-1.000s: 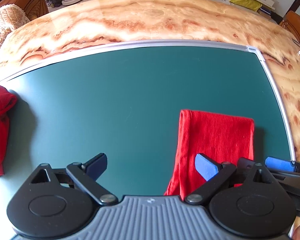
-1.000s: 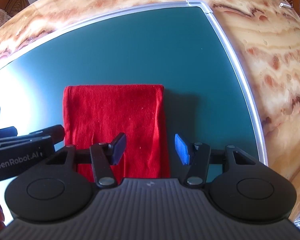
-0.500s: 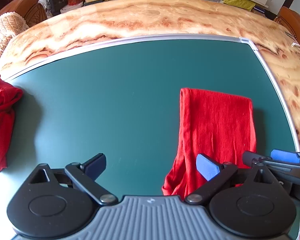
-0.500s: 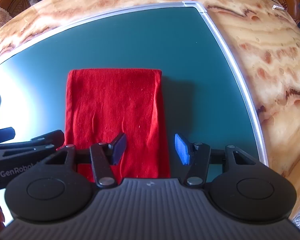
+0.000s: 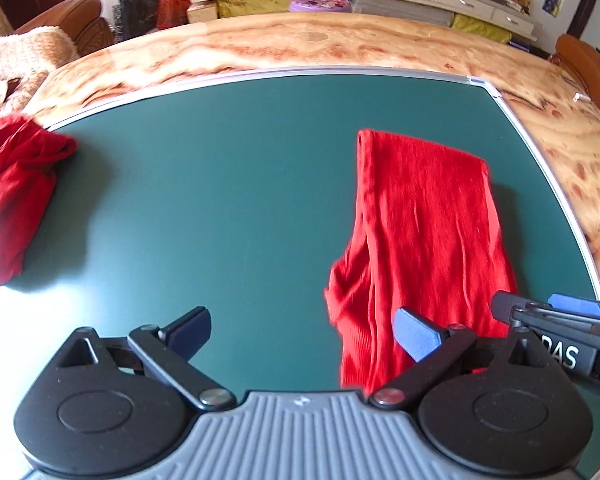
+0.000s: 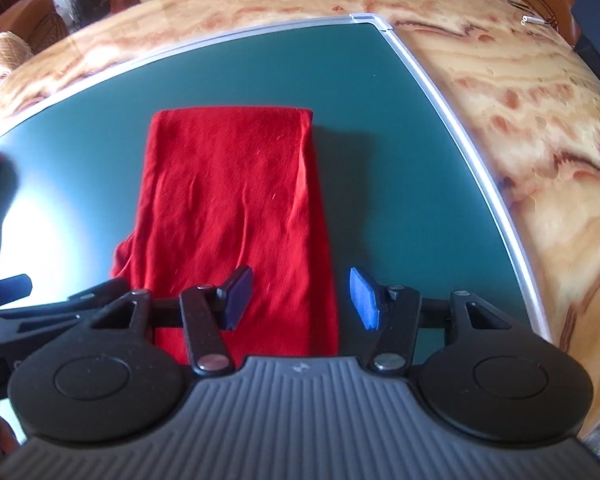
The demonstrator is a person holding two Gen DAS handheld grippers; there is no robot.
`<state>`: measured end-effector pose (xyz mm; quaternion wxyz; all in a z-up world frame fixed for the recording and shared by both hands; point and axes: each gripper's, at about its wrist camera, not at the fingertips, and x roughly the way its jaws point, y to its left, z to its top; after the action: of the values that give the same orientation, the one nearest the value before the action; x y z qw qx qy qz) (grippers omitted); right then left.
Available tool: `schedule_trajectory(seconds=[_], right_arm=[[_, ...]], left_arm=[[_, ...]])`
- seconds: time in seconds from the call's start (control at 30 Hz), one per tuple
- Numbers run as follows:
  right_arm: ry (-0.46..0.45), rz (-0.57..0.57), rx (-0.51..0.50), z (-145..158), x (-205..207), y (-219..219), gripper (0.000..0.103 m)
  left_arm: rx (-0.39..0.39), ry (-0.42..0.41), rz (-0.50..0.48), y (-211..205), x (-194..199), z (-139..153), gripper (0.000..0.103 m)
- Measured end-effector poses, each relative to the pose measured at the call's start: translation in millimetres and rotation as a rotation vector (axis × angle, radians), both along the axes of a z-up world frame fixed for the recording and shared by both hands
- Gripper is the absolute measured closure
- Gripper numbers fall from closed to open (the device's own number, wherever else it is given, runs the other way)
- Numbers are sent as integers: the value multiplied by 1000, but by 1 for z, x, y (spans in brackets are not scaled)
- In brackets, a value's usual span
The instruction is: Fold clothes
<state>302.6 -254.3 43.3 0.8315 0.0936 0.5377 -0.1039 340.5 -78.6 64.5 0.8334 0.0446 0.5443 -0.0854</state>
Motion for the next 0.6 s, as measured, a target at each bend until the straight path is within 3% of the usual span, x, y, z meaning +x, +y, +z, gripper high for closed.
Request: schedule_trajectory(seconds=[0.6], right_arm=[[-39, 63, 12, 13, -105, 20, 42]], left_arm=[[47, -25, 93, 18, -111, 28, 2]])
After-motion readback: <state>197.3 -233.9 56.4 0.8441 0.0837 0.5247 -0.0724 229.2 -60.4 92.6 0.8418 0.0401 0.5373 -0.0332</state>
